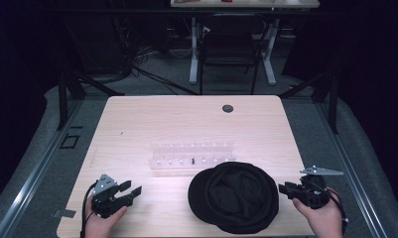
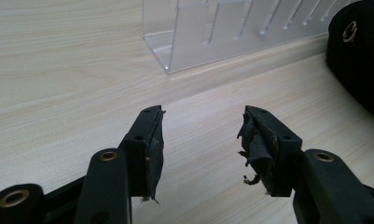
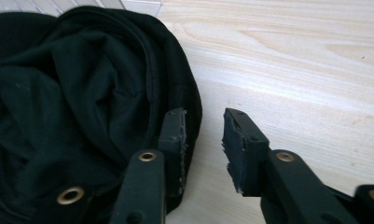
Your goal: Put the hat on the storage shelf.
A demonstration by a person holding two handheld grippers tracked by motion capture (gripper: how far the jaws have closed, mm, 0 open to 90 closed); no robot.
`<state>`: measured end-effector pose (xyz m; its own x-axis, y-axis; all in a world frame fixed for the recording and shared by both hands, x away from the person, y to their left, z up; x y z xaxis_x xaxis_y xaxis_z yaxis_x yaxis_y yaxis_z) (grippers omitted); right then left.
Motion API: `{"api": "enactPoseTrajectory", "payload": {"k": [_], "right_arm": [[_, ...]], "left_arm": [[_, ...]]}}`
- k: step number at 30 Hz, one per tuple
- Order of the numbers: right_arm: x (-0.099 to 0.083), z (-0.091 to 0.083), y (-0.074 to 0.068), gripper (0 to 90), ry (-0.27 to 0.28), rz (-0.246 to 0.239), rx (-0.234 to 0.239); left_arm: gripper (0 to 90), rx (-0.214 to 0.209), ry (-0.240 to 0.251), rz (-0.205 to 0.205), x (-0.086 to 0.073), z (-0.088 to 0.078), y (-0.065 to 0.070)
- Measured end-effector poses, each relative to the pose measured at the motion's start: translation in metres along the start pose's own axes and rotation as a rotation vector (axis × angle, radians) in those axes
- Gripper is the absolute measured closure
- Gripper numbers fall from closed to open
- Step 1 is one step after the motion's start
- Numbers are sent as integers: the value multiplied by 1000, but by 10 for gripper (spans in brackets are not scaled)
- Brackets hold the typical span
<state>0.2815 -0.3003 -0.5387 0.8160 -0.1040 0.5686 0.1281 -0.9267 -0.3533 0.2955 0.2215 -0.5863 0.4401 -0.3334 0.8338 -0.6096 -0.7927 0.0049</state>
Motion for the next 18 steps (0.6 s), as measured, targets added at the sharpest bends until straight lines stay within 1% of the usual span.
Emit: {"api": "enactPoseTrajectory", "payload": {"k": [1,2,4,5,6,8,9,10,11,13,14,16,18], "right_arm": [[0,0,0,677,0,0,0],[1,0,-2,689,-35,30,10],[2,0,-4,689,-39,35,13],[3,0,-6,683,-47,23,5],[4,0,-7,656,-46,11,-8],[7,0,-10,597,-36,-4,15],[8,1,-11,576,-28,-2,21],[10,1,-12,566,-24,-8,24],[12,0,-12,558,-18,-18,16],[15,0,-13,547,-5,-43,19],[16,0,-13,535,1,-47,20],[19,-1,-14,488,16,-37,32],[20,-1,-15,491,14,-22,37]], "left_arm": [[485,0,-1,0,0,0,0],[485,-3,-6,-1,0,0,0],[485,-3,-4,0,0,0,0],[485,-4,-4,-1,0,0,0],[485,-4,-4,0,-1,1,0],[485,-5,-6,-2,-1,1,1],[485,-3,-5,-1,-1,2,1],[485,-3,-4,0,-1,2,1],[485,-3,-3,0,-1,2,1],[485,-3,-4,-1,-1,2,1],[485,-3,-4,0,-1,2,1],[485,-1,-4,-2,-1,2,0],[485,1,-6,-5,-1,2,0]]}}
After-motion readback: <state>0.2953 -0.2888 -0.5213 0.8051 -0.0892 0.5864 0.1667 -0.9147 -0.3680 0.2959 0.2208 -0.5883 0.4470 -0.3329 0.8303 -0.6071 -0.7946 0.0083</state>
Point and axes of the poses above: each handheld gripper's, and its own axes: z roughly forward along the jaws, x roughly out of its top, y roughly to its right, the point moved 5 cm from there along z, roughly forward along the jaws, and after that the axes turned 12 degrees about z, right-handed, at the moved point
